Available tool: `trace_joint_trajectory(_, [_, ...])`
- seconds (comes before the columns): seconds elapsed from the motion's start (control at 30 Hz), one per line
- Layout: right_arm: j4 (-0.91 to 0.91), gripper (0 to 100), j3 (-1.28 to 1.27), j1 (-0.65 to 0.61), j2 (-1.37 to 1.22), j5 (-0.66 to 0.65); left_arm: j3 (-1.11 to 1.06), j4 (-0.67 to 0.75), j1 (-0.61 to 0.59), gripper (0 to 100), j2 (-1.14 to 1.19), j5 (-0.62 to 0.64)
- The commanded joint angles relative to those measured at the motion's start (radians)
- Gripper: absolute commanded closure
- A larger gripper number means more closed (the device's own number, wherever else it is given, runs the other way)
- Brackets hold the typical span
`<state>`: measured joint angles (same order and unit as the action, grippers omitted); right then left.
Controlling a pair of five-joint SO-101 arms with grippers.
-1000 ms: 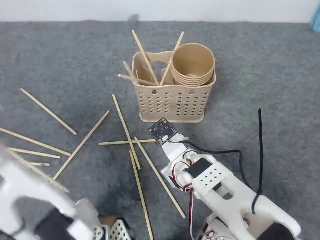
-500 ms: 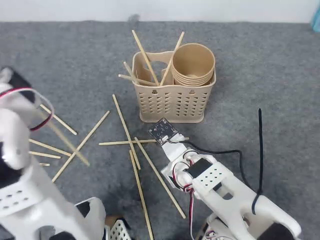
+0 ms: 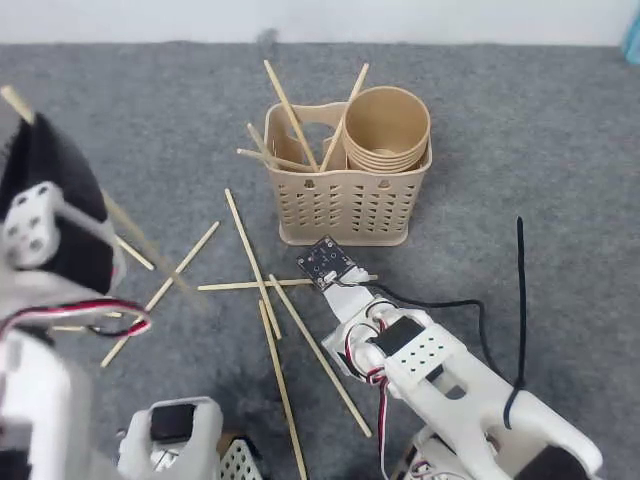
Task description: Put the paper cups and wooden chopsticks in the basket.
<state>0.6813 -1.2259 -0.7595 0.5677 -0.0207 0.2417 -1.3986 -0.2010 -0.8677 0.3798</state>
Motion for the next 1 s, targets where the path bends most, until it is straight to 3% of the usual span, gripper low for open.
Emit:
trace_joint_trajectory(0.0, [-0.008, 98.6, 0.005, 0.012, 0.007, -0.017, -0.064, 0.138, 0.021, 99, -0.005, 0.008])
trace_joint_trajectory(0.3, [-0.008, 98.6, 0.005, 0.012, 0.007, -0.017, -0.367, 0.354, 0.021, 99, -0.178, 0.008])
trace_joint_trajectory(0.4, [-0.008, 98.6, 0.005, 0.012, 0.007, -0.017, -0.565, 0.551, 0.021, 99, -0.281, 0.011])
trace_joint_trajectory(0.67, [-0.01, 98.6, 0.005, 0.012, 0.007, -0.017, -0.992, 1.232, 0.063, 99, -0.411, 0.014])
trace_joint_trajectory(0.97, [-0.012, 98.6, 0.005, 0.012, 0.007, -0.017, -1.021, 1.267, 0.376, 99, -0.391, 0.008])
